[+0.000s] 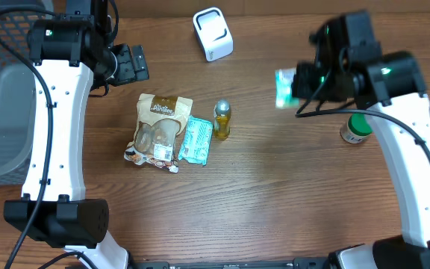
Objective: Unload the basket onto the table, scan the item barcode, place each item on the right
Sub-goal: 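Carry the Kleenex pack up and left toward the white scanner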
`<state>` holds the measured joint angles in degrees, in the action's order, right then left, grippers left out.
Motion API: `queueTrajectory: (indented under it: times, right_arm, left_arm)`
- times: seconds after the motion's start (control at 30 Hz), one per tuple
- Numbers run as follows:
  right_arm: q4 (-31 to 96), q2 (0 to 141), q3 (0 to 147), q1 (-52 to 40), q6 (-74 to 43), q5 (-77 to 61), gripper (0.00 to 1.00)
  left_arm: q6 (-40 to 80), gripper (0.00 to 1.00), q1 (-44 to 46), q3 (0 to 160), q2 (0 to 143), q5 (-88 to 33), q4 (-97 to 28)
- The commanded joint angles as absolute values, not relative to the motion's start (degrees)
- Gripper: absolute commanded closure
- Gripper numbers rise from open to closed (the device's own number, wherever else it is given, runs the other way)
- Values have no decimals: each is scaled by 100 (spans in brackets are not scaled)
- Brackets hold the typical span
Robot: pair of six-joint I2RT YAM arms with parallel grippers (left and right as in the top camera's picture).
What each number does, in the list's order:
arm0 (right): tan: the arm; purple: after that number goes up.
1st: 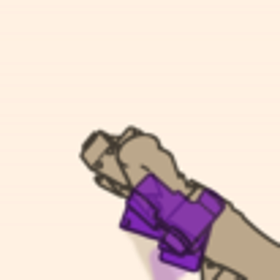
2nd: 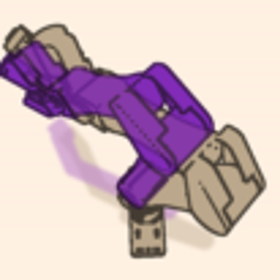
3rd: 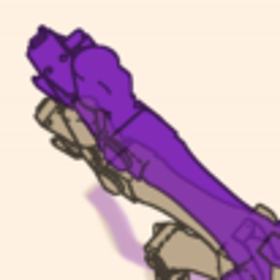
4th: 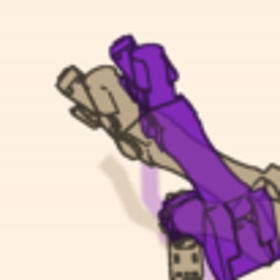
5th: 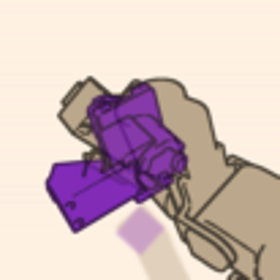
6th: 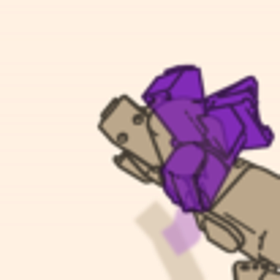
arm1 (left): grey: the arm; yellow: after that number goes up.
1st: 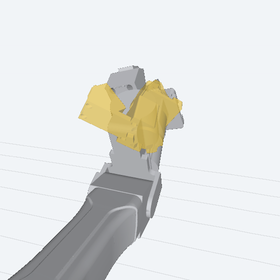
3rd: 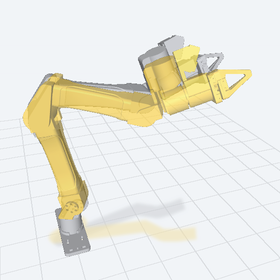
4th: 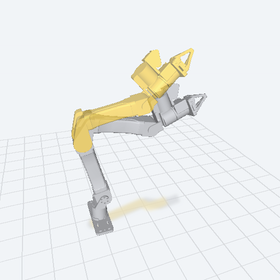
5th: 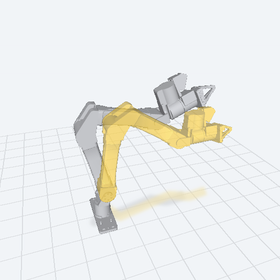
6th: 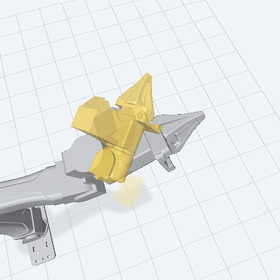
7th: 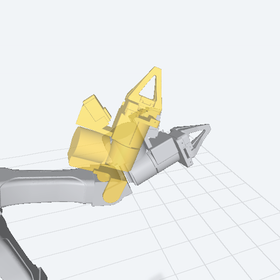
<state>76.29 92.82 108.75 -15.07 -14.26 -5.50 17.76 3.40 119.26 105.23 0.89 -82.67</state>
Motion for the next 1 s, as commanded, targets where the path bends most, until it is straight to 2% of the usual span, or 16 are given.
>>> queueTrajectory:
  times: [0.0, 0.23, 0.53, 0.97]
  right_arm:
    - [7765, 9699, 11727, -1826, -1500, 222, 96]
    - [6978, 10381, 12018, -2403, -1070, 1334, 96]
    - [5695, 11183, 12007, -2847, -51, 2045, 96]
    - [3758, 12206, 12007, -2919, 735, 2202, 96]
  left_arm:
    - [1712, 0, 377, 12011, 10532, 60, -8248]
    - [1712, 0, 377, 12011, 10532, 60, -8248]
    - [1712, 0, 377, 12011, 10532, 60, -8248]
    - [1712, 1, 377, 12011, 10532, 60, -8248]
